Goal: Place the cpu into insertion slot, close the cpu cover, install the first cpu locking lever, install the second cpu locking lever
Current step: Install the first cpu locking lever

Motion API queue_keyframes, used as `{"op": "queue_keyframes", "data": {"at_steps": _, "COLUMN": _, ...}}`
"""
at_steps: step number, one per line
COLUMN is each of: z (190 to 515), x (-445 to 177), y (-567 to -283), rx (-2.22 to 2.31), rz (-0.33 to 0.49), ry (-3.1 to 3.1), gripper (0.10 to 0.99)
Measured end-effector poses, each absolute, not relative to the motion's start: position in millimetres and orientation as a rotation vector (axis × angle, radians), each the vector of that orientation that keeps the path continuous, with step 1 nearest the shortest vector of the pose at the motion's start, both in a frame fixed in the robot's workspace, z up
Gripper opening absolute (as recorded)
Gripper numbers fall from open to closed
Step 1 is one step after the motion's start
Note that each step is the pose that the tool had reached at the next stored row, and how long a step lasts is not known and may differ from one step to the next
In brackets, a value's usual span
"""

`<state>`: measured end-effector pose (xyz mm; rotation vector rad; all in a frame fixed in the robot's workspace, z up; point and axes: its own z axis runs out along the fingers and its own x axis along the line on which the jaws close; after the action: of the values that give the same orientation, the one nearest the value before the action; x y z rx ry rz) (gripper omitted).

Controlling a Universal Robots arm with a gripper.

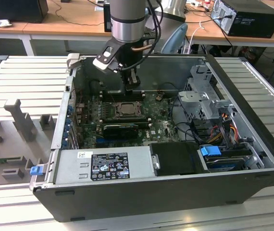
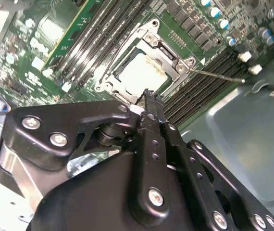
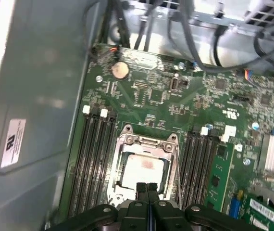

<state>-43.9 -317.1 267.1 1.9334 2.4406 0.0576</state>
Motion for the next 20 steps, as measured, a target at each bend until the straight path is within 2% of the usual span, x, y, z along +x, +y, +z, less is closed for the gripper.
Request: {"op": "queue_keyframes", "data": {"at_steps": 20, "z": 272.8, "x": -43.9, "y": -317.0, "rx": 1.407, "rz": 0.036, "ry": 2.787, "gripper": 0.106}}
